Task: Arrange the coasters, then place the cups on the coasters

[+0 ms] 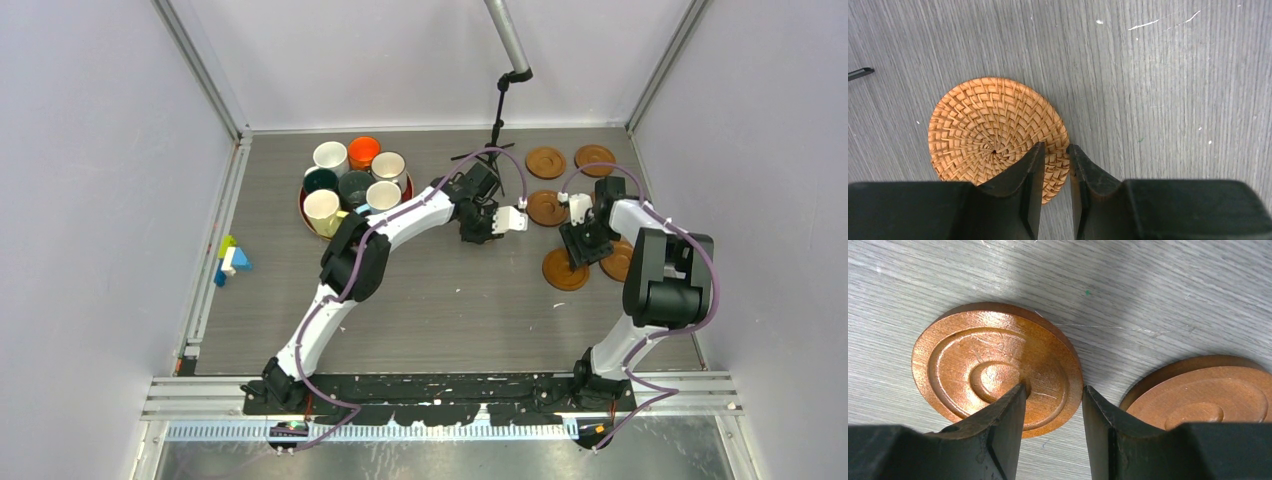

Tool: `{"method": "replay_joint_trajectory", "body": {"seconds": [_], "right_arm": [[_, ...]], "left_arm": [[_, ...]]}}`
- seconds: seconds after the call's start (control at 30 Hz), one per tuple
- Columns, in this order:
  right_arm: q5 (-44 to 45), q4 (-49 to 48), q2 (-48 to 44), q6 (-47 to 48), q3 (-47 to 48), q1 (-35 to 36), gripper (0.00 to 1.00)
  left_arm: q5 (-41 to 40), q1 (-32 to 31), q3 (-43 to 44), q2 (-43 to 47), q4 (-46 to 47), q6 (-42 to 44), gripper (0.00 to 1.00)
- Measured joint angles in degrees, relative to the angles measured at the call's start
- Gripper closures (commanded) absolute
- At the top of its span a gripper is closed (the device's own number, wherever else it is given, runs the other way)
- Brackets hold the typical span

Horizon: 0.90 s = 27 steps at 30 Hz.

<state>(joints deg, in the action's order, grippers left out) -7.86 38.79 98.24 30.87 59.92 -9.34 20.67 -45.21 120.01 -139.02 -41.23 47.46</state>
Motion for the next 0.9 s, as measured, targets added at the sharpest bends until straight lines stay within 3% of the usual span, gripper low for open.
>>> {"method": "replay_joint_trajectory", "body": {"seconds": [0.4, 0.8, 0.9], "right_arm": [[1.6, 1.1, 1.5, -1.6, 1.8, 1.9, 0.50], [2.4, 2.0, 2.7, -2.8, 3.4, 3.0, 0.50], [2.5, 1.9, 3.0, -3.0, 3.7, 3.6, 0.50]], "left_arm": [[-1.6, 1.0, 0.0, 0.0, 0.3, 1.0, 0.65], [-2.7, 1.5, -0.6, 0.7, 1.1, 0.8, 0.34], [-2.7, 1.5, -2.5, 2.0, 1.1, 0.5, 0.30]]}}
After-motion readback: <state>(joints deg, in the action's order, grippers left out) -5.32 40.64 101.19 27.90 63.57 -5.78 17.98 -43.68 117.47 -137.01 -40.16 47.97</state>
